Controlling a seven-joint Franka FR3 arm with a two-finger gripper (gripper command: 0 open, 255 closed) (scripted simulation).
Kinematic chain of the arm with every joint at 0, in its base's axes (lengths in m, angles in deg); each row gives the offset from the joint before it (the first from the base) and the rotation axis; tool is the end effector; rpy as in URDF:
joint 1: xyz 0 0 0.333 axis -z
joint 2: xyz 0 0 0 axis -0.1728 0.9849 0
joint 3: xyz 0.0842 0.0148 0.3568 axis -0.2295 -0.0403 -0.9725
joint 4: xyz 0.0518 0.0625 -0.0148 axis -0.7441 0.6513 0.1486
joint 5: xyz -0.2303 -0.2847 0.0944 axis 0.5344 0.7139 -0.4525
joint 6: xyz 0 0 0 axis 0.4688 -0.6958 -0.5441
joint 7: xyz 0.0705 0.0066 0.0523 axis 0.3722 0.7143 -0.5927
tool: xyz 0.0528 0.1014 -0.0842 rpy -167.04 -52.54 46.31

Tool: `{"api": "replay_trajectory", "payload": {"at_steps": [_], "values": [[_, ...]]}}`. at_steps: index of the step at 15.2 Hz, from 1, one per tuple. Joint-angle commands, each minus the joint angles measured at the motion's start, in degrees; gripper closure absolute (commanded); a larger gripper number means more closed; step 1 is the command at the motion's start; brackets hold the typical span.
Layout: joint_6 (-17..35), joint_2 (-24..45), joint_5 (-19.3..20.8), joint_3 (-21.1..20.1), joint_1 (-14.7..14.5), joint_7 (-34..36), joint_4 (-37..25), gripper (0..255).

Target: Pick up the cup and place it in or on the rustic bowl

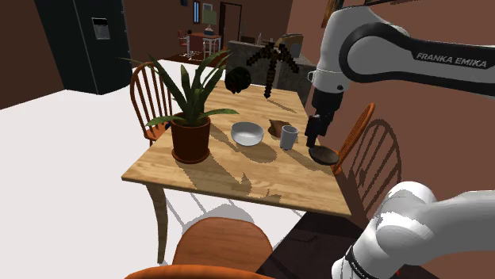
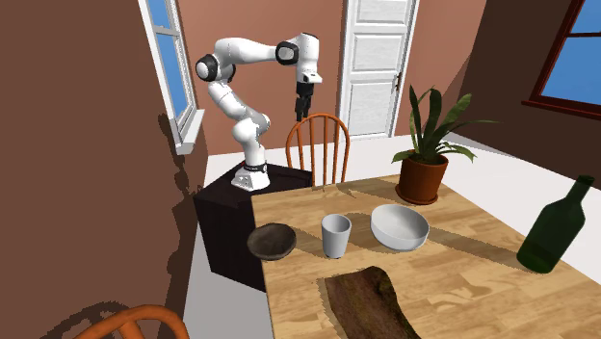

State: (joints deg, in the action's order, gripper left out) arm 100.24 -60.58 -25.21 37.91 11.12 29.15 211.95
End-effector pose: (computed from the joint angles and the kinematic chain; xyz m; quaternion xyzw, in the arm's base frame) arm 0.2373 -0.0019 0.5682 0.9984 0.0309 -0.0334 0.0344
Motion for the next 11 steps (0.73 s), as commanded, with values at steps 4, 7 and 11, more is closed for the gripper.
{"api": "replay_trajectory", "payload": {"at_steps": [4,7,11], "values": [[4.4,3.9,2.2,2.5,1.2,-2.3,0.3,0],[8.8,8.4,4.0,4.9,2.4,-4.5,-0.1,0],[14.3,15.1,6.0,8.1,3.8,-7.3,-1.7,0]]}}
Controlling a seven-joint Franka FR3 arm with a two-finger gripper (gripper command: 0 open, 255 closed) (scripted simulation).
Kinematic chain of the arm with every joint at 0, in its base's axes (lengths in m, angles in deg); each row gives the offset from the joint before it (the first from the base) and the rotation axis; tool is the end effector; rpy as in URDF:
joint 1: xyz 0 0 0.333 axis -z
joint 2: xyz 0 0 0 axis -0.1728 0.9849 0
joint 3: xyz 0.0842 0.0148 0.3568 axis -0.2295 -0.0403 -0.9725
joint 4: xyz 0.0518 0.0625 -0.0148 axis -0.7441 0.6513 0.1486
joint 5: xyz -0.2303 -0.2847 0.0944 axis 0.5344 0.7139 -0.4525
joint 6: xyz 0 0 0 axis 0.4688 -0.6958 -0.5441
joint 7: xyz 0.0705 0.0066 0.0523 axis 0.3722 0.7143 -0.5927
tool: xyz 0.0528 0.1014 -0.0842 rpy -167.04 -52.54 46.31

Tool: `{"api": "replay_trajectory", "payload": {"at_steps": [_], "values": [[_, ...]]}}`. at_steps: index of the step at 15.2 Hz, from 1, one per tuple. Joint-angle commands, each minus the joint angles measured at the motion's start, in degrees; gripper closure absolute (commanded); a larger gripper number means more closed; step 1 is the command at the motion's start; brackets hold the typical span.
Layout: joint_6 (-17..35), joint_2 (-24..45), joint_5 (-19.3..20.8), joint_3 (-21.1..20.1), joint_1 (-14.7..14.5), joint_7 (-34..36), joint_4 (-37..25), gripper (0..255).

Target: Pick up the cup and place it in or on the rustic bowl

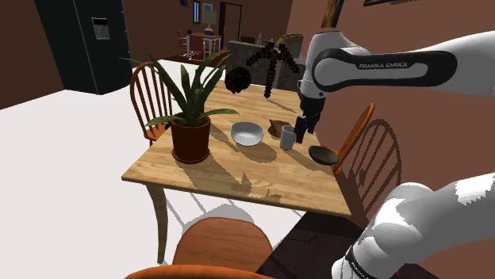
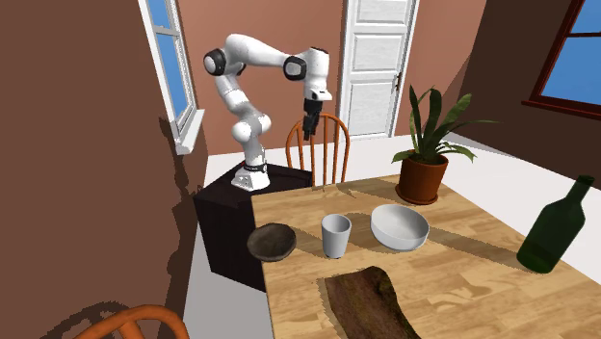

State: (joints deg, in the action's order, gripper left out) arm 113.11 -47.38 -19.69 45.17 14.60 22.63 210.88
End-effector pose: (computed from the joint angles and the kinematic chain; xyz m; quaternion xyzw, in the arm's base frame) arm 0.3144 -0.0800 0.5291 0.9984 0.0238 -0.0334 0.0389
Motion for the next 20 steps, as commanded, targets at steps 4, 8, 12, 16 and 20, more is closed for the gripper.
{"api": "replay_trajectory", "payload": {"at_steps": [4,8,12,16,20], "values": [[6.5,9.2,1.7,3.8,1.5,-3.5,-3.4,0],[10.9,17.0,2.0,6.5,2.4,-6.4,-7.3,0],[14.5,25.1,1.2,9.0,3.3,-9.6,-12.2,0],[17.2,33.6,-0.6,10.9,4.5,-13.0,-18.3,0],[18.8,42.2,-3.2,12.1,6.1,-16.6,-25.5,0]]}}
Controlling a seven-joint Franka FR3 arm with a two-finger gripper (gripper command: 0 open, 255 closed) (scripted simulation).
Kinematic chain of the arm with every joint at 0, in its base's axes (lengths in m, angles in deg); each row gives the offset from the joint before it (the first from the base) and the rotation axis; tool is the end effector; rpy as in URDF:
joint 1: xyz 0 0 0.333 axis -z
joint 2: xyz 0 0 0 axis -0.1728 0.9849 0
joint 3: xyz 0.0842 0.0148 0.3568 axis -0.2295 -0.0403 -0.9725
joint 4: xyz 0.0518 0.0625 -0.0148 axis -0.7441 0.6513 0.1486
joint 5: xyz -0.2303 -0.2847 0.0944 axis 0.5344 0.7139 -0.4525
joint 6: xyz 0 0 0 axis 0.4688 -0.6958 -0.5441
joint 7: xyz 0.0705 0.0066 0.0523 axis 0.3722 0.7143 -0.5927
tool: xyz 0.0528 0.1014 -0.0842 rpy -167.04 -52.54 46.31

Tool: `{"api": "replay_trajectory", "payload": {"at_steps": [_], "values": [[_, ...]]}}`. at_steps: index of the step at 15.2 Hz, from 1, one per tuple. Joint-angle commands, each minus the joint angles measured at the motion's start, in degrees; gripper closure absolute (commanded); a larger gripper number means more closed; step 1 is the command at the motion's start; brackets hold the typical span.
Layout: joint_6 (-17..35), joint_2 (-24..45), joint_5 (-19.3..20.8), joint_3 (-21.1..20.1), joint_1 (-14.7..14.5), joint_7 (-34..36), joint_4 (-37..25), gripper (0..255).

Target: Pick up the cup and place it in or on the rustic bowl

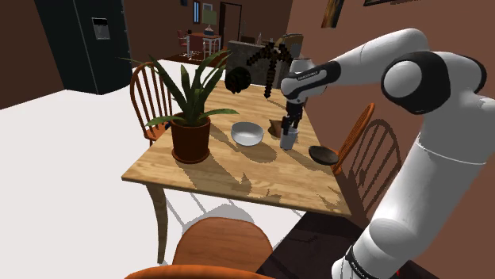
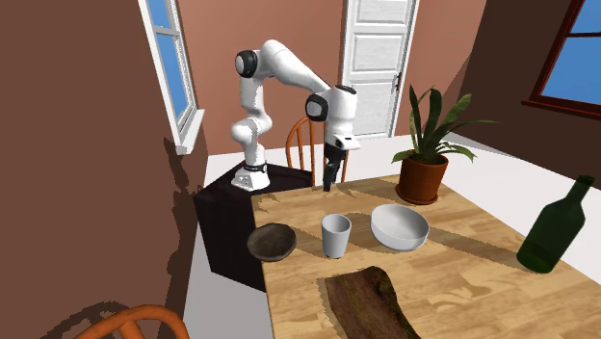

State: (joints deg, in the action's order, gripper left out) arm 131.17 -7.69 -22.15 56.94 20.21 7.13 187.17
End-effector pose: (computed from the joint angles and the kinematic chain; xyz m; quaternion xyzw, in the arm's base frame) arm 0.4997 -0.2658 0.4383 0.9982 0.0086 -0.0317 0.0508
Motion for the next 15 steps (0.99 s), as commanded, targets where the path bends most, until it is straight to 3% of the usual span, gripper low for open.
{"api": "replay_trajectory", "payload": {"at_steps": [1,7,15], "values": [[1.0,4.7,-1.5,0.5,1.0,-1.9,-3.8,0],[0.6,18.3,-5.8,0.7,5.0,-6.5,-17.8,0],[5.2,21.6,-6.7,0.3,6.0,-7.1,-16.5,0]]}}
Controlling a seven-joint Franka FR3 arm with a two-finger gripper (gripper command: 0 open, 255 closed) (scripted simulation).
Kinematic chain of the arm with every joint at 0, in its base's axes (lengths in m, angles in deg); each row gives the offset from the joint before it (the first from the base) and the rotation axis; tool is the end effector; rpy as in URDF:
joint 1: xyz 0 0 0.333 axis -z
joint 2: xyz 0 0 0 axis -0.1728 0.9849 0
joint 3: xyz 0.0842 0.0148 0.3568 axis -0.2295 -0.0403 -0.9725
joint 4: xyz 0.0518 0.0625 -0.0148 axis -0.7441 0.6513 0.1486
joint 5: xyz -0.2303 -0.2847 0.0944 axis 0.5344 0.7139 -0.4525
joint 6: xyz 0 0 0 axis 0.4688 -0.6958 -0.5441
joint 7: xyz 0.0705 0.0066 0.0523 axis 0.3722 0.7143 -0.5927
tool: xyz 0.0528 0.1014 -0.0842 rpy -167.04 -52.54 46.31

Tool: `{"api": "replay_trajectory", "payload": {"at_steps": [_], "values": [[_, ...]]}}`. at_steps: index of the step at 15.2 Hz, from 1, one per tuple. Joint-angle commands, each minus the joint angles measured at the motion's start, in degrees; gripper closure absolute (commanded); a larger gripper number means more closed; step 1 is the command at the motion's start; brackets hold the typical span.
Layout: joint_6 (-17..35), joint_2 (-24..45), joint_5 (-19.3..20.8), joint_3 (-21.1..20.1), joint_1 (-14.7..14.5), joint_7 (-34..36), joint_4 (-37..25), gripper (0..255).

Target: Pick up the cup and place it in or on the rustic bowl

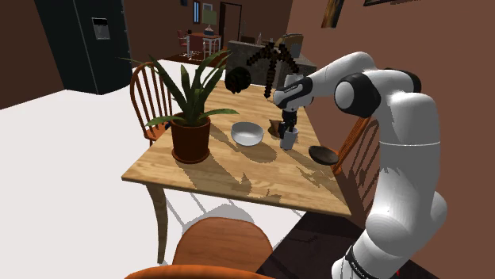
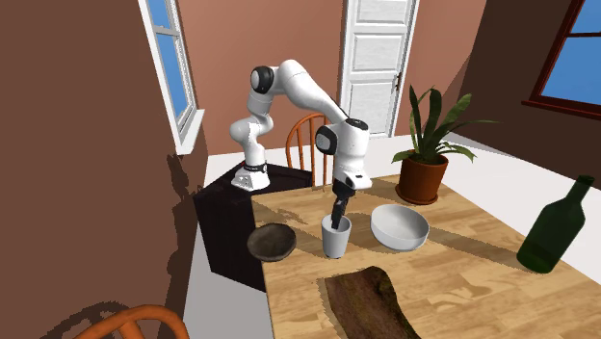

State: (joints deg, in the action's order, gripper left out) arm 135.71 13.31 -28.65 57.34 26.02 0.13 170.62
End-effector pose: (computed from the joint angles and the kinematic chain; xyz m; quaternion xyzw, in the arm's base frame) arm 0.5757 -0.3551 0.3539 0.9979 0.0027 -0.0316 0.0557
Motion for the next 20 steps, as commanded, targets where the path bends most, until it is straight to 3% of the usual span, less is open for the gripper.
{"api": "replay_trajectory", "payload": {"at_steps": [1,8,9,20], "values": [[0.7,0.6,-0.2,-0.1,0.1,-0.1,0.1,0],[0.7,0.6,-0.2,-0.1,0.1,-0.1,0.1,0],[0.7,0.6,-0.2,-0.1,0.1,-0.1,0.1,255],[-0.5,-0.1,0.0,0.0,0.1,-0.1,-0.5,255]]}}
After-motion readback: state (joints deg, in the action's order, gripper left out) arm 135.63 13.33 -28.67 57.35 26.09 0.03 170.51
